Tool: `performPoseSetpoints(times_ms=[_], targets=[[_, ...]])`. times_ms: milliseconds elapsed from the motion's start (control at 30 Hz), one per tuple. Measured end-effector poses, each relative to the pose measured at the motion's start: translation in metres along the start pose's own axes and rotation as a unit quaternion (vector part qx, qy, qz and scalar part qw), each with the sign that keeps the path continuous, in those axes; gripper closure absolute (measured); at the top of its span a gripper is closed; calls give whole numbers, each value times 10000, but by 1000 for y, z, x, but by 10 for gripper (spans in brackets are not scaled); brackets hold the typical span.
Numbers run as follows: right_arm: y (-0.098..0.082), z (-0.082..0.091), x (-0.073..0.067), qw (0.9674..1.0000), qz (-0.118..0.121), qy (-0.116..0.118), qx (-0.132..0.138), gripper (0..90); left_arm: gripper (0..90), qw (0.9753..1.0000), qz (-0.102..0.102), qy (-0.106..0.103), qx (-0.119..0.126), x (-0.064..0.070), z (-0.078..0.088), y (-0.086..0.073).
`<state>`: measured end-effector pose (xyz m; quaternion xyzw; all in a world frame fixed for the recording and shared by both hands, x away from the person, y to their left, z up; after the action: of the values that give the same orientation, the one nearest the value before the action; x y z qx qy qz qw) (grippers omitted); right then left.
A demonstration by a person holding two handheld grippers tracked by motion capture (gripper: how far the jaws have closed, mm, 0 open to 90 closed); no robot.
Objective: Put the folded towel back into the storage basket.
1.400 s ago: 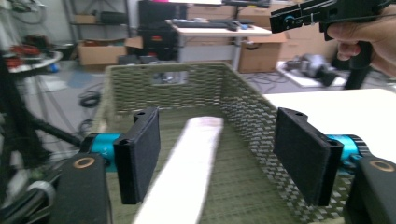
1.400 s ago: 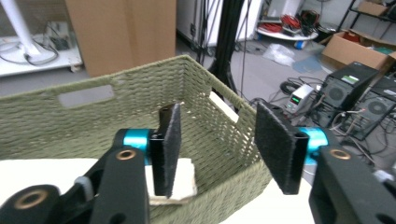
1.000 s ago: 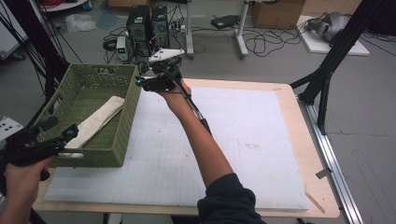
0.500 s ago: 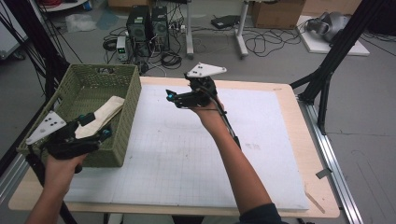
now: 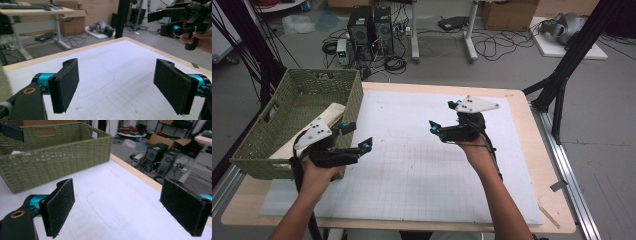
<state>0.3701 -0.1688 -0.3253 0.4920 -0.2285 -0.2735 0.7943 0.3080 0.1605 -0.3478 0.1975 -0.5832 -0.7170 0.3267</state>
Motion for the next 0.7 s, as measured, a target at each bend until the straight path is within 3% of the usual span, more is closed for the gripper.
performPoseSetpoints(times_ms=[367, 700], targets=[[-65, 55, 13, 9972, -424, -580, -186, 117, 213, 9985, -132, -476, -220, 23, -45, -10], [-111, 89, 18, 9911, -627, -1078, -466, 117, 211, 9979, -190, -545, -295, 31, -66, -29]])
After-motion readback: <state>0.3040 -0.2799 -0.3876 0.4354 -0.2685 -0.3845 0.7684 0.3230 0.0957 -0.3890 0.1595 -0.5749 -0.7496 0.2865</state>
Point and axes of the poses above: each handheld gripper's, and its own axes: z roughly backward along the jaws, y roughly out of its top, x roughly to its right, the point moved 3 cm from there along -z, roughly forward along the jaws, and after that the axes turned 4 degrees about -x, right-handed, at the moved point
